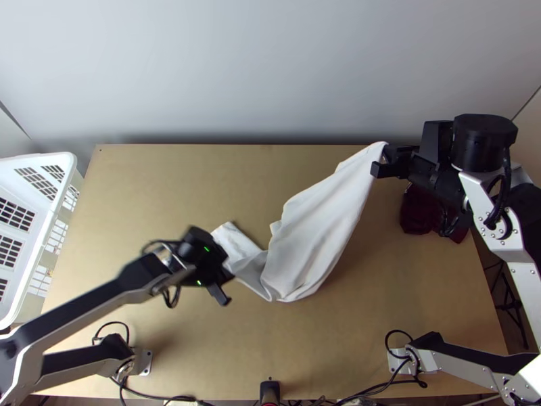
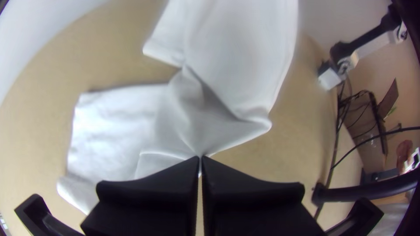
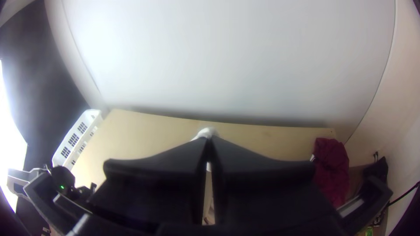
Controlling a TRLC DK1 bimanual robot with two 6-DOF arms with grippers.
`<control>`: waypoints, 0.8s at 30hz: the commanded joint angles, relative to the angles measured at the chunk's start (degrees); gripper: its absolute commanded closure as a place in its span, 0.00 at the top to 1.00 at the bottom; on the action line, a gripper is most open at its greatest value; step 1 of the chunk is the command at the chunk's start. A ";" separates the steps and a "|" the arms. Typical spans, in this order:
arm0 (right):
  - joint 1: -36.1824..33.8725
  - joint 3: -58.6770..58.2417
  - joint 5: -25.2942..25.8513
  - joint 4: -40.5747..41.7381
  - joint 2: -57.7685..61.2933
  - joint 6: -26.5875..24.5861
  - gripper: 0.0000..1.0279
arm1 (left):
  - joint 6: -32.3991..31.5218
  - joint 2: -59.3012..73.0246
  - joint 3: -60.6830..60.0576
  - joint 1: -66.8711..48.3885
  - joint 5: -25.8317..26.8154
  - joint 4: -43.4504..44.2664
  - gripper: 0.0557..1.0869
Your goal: Fold the t-shirt
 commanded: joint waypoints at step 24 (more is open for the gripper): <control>-0.59 0.97 0.02 0.80 2.11 0.19 0.03 | -22.19 13.22 26.04 61.99 44.16 -7.10 0.03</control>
